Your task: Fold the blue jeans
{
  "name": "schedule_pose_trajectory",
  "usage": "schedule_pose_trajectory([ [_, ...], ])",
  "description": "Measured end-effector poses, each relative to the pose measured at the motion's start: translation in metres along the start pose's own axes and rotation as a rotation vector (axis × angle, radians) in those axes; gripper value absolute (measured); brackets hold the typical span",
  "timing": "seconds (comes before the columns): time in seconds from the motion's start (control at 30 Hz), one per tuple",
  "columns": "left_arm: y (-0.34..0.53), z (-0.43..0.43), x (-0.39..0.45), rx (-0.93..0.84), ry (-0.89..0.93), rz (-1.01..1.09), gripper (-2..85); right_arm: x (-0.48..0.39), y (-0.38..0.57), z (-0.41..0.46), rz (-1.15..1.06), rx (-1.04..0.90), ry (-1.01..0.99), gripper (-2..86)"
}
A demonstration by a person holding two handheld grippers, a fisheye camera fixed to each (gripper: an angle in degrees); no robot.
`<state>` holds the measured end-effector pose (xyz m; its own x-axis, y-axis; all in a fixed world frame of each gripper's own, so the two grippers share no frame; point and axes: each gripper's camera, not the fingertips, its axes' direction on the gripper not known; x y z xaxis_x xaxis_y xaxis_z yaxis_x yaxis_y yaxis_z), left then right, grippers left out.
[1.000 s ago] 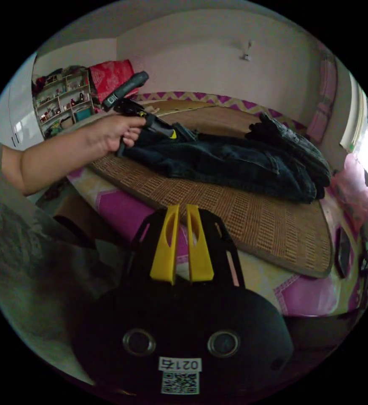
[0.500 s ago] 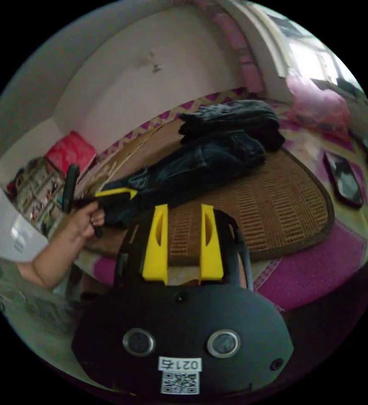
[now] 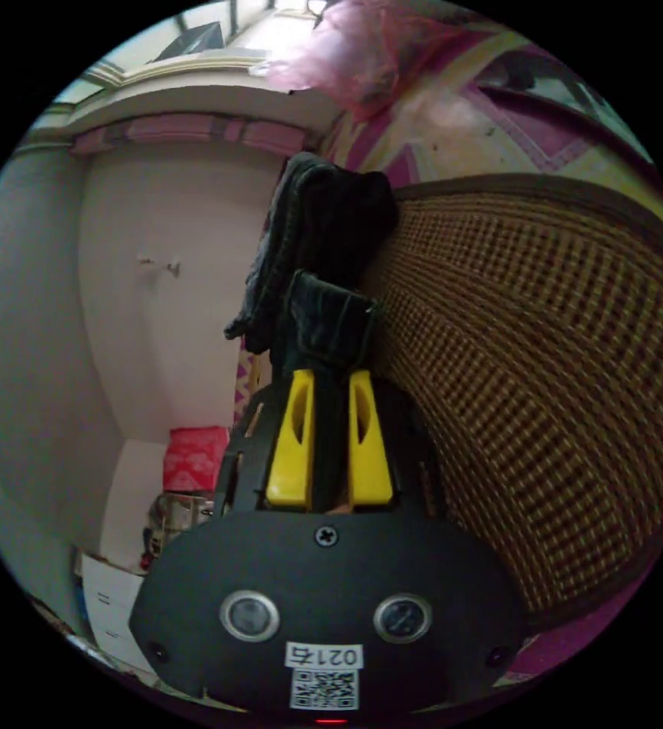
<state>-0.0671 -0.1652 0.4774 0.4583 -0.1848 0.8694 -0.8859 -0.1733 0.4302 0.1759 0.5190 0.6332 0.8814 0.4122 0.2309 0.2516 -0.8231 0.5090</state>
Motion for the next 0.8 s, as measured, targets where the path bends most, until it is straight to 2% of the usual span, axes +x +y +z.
schedule_pose_trajectory([
  [0.03,0.004,-0.009,-0.003,0.008,-0.006,-0.003,-0.5,-0.007,0.002,0.001,-0.018,0.007,0.005,5.2],
  [0.13,0.025,-0.052,-0.022,0.037,-0.04,-0.035,-0.9,-0.094,0.031,0.009,-0.277,0.071,0.076,4.0],
  [0.2,0.043,-0.088,-0.042,0.073,-0.049,-0.087,-0.9,-0.198,0.083,0.035,-0.605,0.101,0.197,3.9],
  [0.23,0.048,-0.096,-0.047,0.082,-0.052,-0.103,-0.9,-0.226,0.101,0.045,-0.696,0.101,0.23,3.8],
  [0.3,0.064,-0.128,-0.067,0.115,-0.085,-0.173,-1.0,-0.322,0.191,0.099,-1.058,0.092,0.355,3.7],
  [0.33,0.067,-0.136,-0.072,0.122,-0.094,-0.195,-1.0,-0.34,0.215,0.114,-1.136,0.091,0.376,3.7],
  [0.4,0.08,-0.164,-0.091,0.162,-0.095,-0.27,-1.0,-0.391,0.321,0.185,-1.433,0.053,0.427,3.5],
  [0.53,0.093,-0.197,-0.115,0.191,-0.112,-0.351,-1.0,-0.39,0.463,0.305,-1.757,-0.051,0.488,3.5],
  [0.6,0.098,-0.215,-0.129,0.18,-0.128,-0.387,-1.0,-0.348,0.524,0.39,-1.866,-0.236,0.589,3.6],
  [0.63,0.099,-0.22,-0.132,0.177,-0.129,-0.396,-1.0,-0.335,0.534,0.407,-1.887,-0.271,0.61,3.7],
  [0.7,0.098,-0.239,-0.144,0.172,-0.132,-0.411,-0.9,-0.316,0.557,0.425,-1.959,-0.118,0.641,3.6],
  [0.8,0.087,-0.257,-0.157,0.172,-0.121,-0.407,-0.9,-0.324,0.566,0.433,-1.959,-0.051,0.656,3.6],
])
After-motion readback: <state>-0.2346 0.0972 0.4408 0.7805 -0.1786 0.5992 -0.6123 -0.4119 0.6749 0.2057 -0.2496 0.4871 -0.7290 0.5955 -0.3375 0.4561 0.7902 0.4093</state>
